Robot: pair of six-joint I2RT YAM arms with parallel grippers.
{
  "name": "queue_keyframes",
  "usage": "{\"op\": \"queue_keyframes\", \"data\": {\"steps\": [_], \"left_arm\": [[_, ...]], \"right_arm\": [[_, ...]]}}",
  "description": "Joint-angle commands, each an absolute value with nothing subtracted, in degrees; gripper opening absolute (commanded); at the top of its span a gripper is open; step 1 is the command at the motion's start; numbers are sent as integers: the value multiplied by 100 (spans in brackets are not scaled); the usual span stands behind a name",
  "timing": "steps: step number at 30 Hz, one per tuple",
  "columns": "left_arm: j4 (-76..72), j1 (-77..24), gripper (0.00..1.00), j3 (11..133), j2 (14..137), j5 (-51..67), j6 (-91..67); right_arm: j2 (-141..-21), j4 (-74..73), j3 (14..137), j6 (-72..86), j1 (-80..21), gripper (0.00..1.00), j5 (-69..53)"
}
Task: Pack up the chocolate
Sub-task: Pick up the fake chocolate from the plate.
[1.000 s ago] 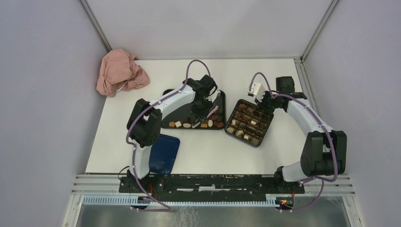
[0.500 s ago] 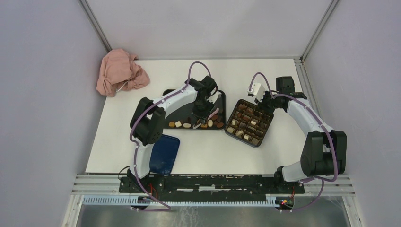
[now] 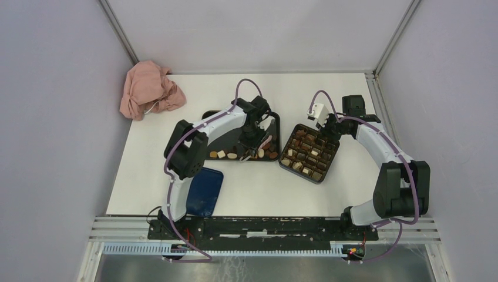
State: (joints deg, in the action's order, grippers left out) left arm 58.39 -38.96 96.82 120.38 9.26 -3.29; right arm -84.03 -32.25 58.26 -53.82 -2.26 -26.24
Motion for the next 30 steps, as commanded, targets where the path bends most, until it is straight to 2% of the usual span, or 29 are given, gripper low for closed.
{"op": "queue_keyframes", "data": {"steps": [1,20,30], "left_arm": [[5929,-3884,42,9941,12110,899,-35],[6126,-3869,46,10278,12253,618,-74],[6200,-3873,45,10246,12268,858,-36]], "right_arm": [[-8385,-3173,6002,-5423,-238,2,-2689],[-8407,-3203,6012,-5449,-238,2,-2708],[-8414,-3217,6020,-5449,-245,2,-2712]]}}
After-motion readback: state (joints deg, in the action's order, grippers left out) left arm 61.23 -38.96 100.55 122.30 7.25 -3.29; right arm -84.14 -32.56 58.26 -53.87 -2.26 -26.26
